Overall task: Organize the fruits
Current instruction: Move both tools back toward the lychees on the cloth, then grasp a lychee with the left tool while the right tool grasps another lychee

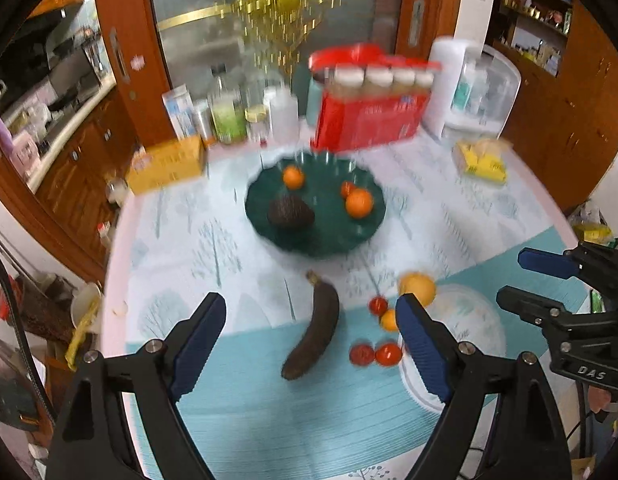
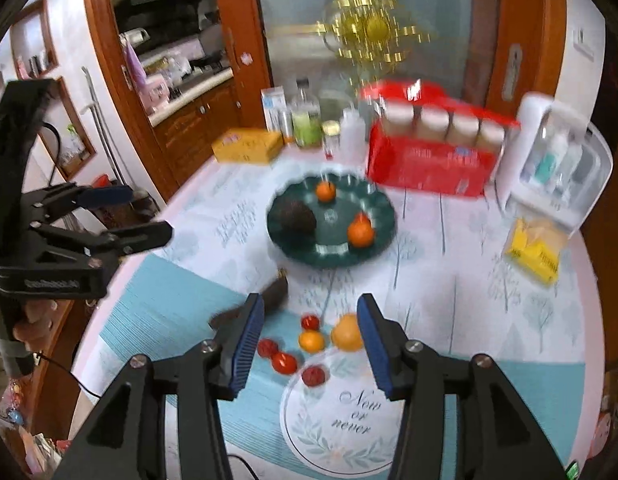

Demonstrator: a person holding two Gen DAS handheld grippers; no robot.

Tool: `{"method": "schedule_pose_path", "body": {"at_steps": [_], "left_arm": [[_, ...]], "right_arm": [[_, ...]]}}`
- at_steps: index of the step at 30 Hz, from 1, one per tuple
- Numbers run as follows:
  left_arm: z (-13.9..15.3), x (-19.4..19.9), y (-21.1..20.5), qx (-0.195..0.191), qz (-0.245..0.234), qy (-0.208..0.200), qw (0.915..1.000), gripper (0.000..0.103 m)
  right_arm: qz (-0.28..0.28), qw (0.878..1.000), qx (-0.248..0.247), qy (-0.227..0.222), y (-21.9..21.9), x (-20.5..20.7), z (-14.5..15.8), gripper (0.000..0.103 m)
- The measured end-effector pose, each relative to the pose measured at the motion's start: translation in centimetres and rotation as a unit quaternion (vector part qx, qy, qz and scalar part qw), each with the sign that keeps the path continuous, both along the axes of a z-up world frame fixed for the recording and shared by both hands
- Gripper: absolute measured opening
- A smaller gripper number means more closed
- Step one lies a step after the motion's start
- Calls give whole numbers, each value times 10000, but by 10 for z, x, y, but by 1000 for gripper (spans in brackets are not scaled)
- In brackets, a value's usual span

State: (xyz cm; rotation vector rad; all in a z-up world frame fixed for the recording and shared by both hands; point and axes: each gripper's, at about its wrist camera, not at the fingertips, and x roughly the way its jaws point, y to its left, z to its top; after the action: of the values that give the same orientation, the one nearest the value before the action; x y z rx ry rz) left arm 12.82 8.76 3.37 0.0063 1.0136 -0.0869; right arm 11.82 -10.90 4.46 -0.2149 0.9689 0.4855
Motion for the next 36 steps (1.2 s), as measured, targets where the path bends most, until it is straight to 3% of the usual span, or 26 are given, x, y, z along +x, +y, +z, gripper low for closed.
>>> {"method": "schedule_pose_path", "body": {"at_steps": [6, 11, 14, 16, 19, 29, 36], "left_arm": [[-85, -3, -8, -216, 121, 607, 9978, 86], [-131, -11, -25, -421, 69, 961, 9945, 86], [-152, -11, -34, -547, 63, 1115, 9922, 80], [-160, -8, -38, -627, 92, 1179, 9910, 69], [-171, -5, -38, -761, 220, 1246, 9890, 62], [-188, 6, -38, -944, 516, 1326, 9853, 57], [-192, 10, -41, -1097, 698, 1356, 9822, 57]], "right_arm": [[93, 9988, -423, 238, -3, -3, -74, 49], [305, 9981, -377, 387, -5, -8, -113, 49], [472, 9969, -406, 471, -4, -11, -134, 49], [549, 9961, -450, 523, -4, -11, -144, 49], [602, 9950, -490, 635, -3, -10, -161, 49], [845, 9931, -412, 699, -1, -3, -182, 49], [1027, 9915, -445, 670, 6, -2, -189, 37]]}}
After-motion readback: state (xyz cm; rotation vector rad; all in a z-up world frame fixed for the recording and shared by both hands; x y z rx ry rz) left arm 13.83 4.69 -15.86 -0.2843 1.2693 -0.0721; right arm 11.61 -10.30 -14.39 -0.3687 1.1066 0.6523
